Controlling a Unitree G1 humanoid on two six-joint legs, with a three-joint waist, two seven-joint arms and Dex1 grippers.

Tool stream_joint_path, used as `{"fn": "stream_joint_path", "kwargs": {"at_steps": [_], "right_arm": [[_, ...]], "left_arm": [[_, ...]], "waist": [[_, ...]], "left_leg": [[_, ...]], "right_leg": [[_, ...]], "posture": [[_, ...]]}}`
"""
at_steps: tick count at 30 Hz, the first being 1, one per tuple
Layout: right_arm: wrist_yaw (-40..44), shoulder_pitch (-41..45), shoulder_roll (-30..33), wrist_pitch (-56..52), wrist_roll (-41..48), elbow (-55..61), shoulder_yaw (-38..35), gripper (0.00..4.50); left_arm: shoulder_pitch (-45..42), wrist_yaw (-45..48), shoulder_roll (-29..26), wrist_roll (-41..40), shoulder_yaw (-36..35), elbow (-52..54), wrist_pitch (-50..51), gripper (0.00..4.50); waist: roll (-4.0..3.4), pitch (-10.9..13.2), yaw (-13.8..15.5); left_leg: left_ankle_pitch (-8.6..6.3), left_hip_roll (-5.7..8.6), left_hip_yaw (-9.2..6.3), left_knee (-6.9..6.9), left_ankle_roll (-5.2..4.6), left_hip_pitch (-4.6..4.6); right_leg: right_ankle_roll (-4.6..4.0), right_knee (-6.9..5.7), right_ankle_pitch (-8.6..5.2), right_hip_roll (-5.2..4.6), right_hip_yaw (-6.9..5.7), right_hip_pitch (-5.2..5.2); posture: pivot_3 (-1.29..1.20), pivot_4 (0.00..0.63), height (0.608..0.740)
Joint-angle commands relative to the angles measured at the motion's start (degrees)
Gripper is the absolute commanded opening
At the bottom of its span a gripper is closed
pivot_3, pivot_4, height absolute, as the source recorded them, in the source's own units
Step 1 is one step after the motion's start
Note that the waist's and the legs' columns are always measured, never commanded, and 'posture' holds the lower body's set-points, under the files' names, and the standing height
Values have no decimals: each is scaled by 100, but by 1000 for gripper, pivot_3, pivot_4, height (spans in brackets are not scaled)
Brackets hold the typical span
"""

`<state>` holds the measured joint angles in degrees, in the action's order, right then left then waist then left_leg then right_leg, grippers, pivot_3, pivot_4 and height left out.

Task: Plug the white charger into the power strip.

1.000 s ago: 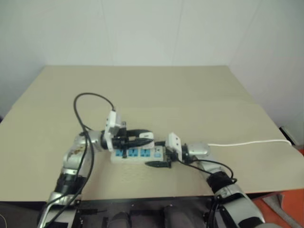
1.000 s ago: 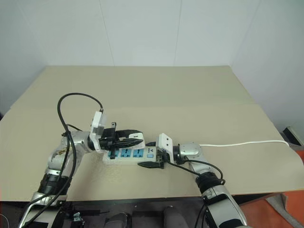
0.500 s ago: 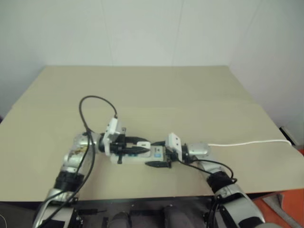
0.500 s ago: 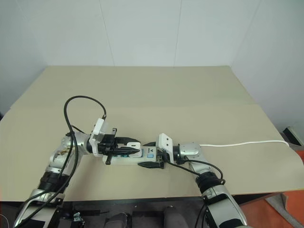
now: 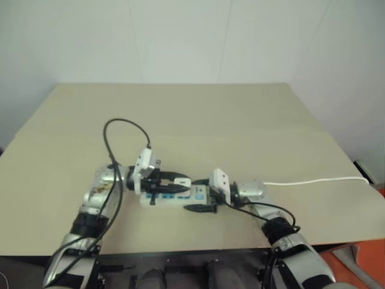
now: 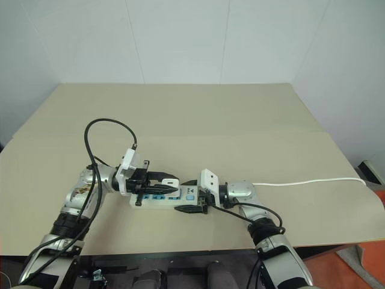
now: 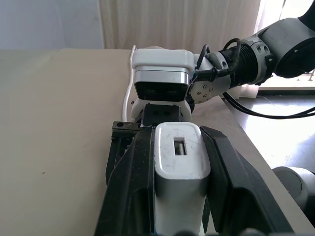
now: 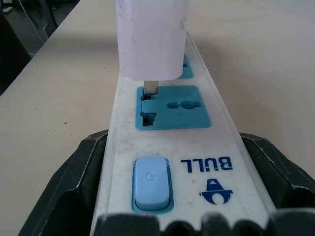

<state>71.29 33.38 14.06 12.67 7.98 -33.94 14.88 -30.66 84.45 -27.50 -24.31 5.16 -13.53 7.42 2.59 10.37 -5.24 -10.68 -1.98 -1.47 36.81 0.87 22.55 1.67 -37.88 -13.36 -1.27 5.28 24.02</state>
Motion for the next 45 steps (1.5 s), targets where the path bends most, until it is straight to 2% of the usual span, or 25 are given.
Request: {"fn": "stream_joint_path", "kwargs": {"at_steps": [1, 23, 45], "right_arm": [[59, -123, 26, -36, -144, -141, 126, 3470], [70, -99, 22, -50, -143, -152, 129, 3470], [76, -112, 48, -66, -145, -126, 135, 3470]], "left_arm": [[-91, 14, 7, -25, -28, 33, -105, 1015], [-311, -1, 159, 137, 11, -271, -270, 1015], [-192, 296, 63, 352, 221, -452, -610, 1015]], "waist": [[0, 0, 0], [0, 0, 1], [0, 0, 1]], "left_leg": [[0, 0, 0, 0, 0, 0], [0, 0, 0, 0, 0, 0], [0, 0, 1, -2, 0, 2]], "right_leg": [[0, 0, 0, 0, 0, 0], [0, 1, 0, 0, 0, 0], [0, 7, 0, 0, 1, 1]], "posture": [[0, 150, 740], [0, 150, 740], [0, 150, 740]]}}
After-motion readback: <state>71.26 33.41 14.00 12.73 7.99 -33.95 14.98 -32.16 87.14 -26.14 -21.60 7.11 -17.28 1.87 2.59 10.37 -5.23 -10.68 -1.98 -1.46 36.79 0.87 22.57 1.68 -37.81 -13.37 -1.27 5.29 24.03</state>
